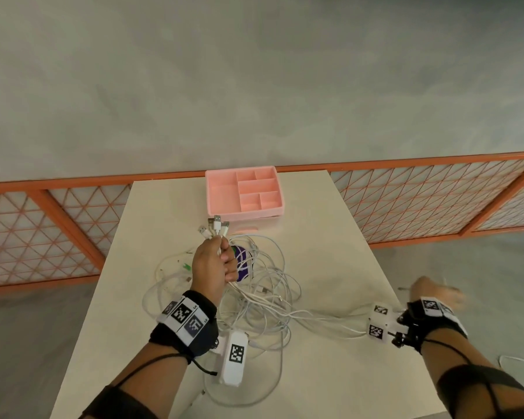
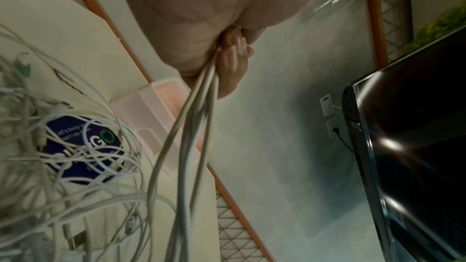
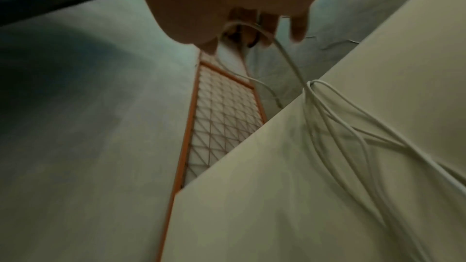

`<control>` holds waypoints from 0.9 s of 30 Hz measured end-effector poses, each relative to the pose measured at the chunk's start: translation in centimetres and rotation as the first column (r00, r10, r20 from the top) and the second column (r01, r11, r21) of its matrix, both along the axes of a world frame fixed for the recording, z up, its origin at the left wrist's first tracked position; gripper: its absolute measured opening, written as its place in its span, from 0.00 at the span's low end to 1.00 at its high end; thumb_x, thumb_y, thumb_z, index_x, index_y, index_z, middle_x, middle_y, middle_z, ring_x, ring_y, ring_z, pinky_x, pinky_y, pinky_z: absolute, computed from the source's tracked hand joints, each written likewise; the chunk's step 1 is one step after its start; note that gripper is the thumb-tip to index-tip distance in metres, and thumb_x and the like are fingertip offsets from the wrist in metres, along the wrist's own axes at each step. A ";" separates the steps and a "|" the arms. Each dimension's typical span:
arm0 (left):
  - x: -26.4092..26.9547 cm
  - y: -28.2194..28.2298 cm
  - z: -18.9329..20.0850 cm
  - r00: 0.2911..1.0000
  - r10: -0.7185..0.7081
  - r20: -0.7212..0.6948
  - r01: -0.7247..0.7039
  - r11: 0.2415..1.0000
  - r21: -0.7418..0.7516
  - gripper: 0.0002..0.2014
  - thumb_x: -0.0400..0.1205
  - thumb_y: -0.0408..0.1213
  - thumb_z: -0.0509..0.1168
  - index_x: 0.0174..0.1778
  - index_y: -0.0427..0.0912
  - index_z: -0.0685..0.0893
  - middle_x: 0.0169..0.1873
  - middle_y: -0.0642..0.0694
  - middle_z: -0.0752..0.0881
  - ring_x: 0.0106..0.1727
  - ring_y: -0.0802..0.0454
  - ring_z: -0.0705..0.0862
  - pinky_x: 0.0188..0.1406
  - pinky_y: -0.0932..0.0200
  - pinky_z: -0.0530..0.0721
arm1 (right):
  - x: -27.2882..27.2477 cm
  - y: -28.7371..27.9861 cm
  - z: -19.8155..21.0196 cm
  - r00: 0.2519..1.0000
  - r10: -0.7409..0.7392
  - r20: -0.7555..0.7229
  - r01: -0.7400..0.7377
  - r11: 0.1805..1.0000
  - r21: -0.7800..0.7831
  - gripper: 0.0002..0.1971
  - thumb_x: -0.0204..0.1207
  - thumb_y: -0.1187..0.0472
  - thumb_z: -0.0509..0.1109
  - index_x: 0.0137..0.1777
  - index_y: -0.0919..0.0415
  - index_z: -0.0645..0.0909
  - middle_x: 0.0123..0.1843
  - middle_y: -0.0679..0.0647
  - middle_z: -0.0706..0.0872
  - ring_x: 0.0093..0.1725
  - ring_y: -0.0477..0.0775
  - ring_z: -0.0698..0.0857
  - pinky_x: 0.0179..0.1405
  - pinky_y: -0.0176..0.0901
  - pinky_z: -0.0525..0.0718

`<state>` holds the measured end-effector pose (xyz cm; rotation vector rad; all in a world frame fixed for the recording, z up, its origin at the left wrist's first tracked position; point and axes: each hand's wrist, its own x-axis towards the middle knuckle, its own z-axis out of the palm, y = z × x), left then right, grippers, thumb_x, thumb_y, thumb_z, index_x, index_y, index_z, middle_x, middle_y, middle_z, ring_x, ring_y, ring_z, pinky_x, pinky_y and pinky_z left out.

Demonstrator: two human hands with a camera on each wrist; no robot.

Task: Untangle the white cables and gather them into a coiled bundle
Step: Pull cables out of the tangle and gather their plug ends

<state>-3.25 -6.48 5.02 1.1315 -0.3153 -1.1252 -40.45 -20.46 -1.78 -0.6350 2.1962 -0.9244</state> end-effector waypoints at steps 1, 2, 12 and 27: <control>-0.4 -0.1 0.1 1.000 -0.013 0.005 0.013 1.000 -0.005 0.14 0.88 0.36 0.51 0.35 0.44 0.70 0.21 0.52 0.66 0.17 0.58 0.61 0.16 0.67 0.59 | 0.9 0.2 0.3 0.988 0.053 -0.143 -0.044 0.997 0.063 0.34 0.78 0.56 0.68 0.81 0.65 0.60 0.80 0.67 0.67 0.77 0.70 0.69 0.76 0.66 0.70; -0.8 -0.2 0.3 1.000 -0.025 0.011 0.025 1.000 -0.012 0.15 0.89 0.36 0.51 0.35 0.43 0.70 0.21 0.52 0.66 0.17 0.58 0.61 0.17 0.67 0.60 | 2.3 0.5 0.9 0.953 0.148 -0.263 -0.122 0.986 0.114 0.36 0.76 0.54 0.69 0.81 0.65 0.58 0.80 0.66 0.65 0.77 0.70 0.67 0.76 0.67 0.69; -2.9 -1.2 2.4 1.000 0.010 -0.025 -0.013 0.993 -0.118 0.13 0.92 0.36 0.53 0.42 0.40 0.74 0.25 0.48 0.72 0.22 0.53 0.69 0.23 0.60 0.71 | 21.1 8.6 6.3 -0.021 0.998 0.058 -0.930 0.002 -0.367 0.12 0.75 0.44 0.75 0.49 0.50 0.83 0.40 0.56 0.90 0.39 0.52 0.87 0.47 0.47 0.86; 7.5 1.5 3.4 0.947 0.304 -0.105 -0.316 0.942 -0.117 0.16 0.92 0.38 0.49 0.39 0.44 0.75 0.20 0.55 0.68 0.18 0.60 0.62 0.14 0.66 0.60 | 7.6 6.5 -5.8 -0.005 0.967 -0.255 -0.861 0.126 0.492 0.15 0.85 0.41 0.58 0.43 0.49 0.75 0.44 0.50 0.84 0.47 0.54 0.84 0.46 0.43 0.77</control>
